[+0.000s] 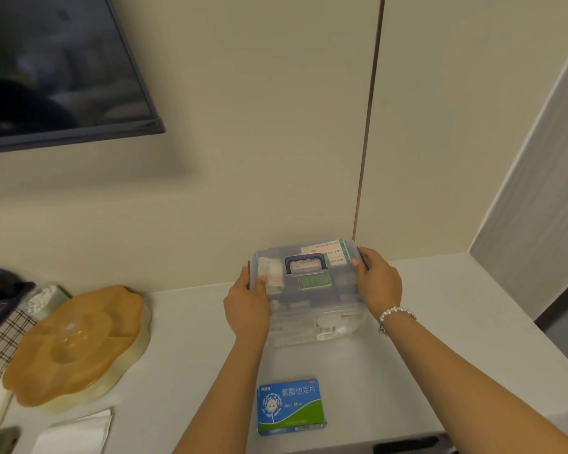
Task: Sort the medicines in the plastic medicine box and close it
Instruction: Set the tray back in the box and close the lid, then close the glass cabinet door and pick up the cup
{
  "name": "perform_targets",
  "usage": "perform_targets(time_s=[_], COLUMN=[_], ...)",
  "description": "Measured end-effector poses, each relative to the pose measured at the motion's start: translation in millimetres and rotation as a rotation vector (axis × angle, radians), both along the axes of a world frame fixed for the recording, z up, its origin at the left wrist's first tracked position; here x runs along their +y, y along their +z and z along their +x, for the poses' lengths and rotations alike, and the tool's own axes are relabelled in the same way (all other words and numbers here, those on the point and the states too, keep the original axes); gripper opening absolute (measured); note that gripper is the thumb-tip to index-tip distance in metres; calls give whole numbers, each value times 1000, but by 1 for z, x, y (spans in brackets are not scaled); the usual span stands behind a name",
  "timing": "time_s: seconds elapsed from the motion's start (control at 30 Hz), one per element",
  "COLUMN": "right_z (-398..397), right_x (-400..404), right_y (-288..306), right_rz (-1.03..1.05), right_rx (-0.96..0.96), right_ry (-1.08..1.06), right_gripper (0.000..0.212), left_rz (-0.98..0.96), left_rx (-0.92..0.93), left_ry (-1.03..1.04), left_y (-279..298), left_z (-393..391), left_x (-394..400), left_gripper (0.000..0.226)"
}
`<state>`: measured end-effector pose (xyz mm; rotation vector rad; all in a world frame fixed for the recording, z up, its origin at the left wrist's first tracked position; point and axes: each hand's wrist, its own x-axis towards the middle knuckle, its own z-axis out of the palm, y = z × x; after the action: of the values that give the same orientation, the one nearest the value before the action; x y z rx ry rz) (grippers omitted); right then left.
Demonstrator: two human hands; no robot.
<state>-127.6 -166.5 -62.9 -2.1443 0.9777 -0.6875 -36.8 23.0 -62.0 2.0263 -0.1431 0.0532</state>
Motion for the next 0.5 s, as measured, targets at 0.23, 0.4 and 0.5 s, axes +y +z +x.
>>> perform_targets(time_s=[0.23,0.4,0.5], right_z=[-26,-75,-116], right_x=[-1,19,25], right_y=[7,15,30], right_rz=[122,141,149], right_rx=[74,-52,-168], right_ry=[208,220,186], right_gripper=[47,43,37], left_rz=[226,147,-28], left_rx=[-12,-64,-30], left_ry=[-112,-183,-264], left_y=[14,35,50], left_z=[-11,-63,-108], left_x=[2,-10,-18], left_gripper=[49,41,33])
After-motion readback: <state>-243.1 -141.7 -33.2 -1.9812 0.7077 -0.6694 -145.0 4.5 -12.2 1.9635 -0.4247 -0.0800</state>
